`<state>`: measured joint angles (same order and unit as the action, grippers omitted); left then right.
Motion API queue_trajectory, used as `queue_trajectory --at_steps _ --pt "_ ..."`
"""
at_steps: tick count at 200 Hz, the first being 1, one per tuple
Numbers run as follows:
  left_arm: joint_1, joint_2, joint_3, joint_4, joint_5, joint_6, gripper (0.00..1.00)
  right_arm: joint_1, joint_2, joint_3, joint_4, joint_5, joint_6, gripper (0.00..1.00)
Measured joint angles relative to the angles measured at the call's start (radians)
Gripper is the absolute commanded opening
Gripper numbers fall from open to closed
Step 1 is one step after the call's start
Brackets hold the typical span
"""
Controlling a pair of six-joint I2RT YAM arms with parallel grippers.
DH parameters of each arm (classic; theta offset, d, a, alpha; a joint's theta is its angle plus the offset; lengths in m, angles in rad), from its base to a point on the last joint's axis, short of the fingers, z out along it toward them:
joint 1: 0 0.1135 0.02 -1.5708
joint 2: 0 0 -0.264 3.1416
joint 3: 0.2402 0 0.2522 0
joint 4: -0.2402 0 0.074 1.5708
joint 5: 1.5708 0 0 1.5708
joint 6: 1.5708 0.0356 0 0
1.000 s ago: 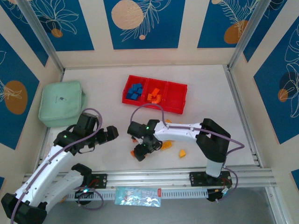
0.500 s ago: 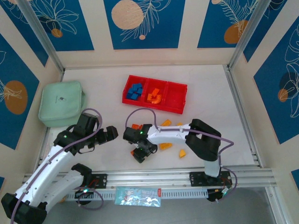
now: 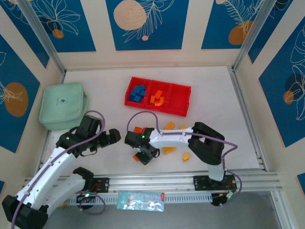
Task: Sort the legos into containers by color
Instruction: Pick up the lego from the bottom-center of the table.
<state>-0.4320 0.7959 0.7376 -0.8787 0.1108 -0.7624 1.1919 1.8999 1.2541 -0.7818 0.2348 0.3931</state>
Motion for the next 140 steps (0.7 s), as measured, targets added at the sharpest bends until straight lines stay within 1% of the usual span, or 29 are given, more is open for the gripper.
queue_trajectory --at_steps 28,44,57,71,91,117,140 --pt "0.0 0.014 0.011 0.001 0.0 0.001 0.99 -0.006 -0.034 0.0 -0.023 0.002 0.0 0.34" --pt "0.0 0.026 0.028 0.003 0.0 0.005 0.99 -0.021 -0.092 0.0 -0.043 0.001 0.0 0.34" --pt "0.0 0.039 0.052 0.004 -0.002 0.011 0.99 -0.053 -0.15 0.001 -0.064 0.001 0.002 0.34" --pt "0.0 0.051 0.077 0.012 -0.008 0.014 0.99 -0.117 -0.2 0.02 -0.1 -0.002 0.01 0.34" --pt "0.003 0.072 0.097 0.045 -0.008 0.023 0.99 -0.24 -0.229 0.084 -0.135 -0.01 0.028 0.34" --pt "0.006 0.123 0.113 0.107 -0.006 0.031 0.99 -0.378 -0.22 0.185 -0.159 -0.005 0.065 0.32" --pt "0.007 0.182 0.143 0.164 -0.006 0.031 0.99 -0.474 -0.15 0.323 -0.181 0.023 0.107 0.31"
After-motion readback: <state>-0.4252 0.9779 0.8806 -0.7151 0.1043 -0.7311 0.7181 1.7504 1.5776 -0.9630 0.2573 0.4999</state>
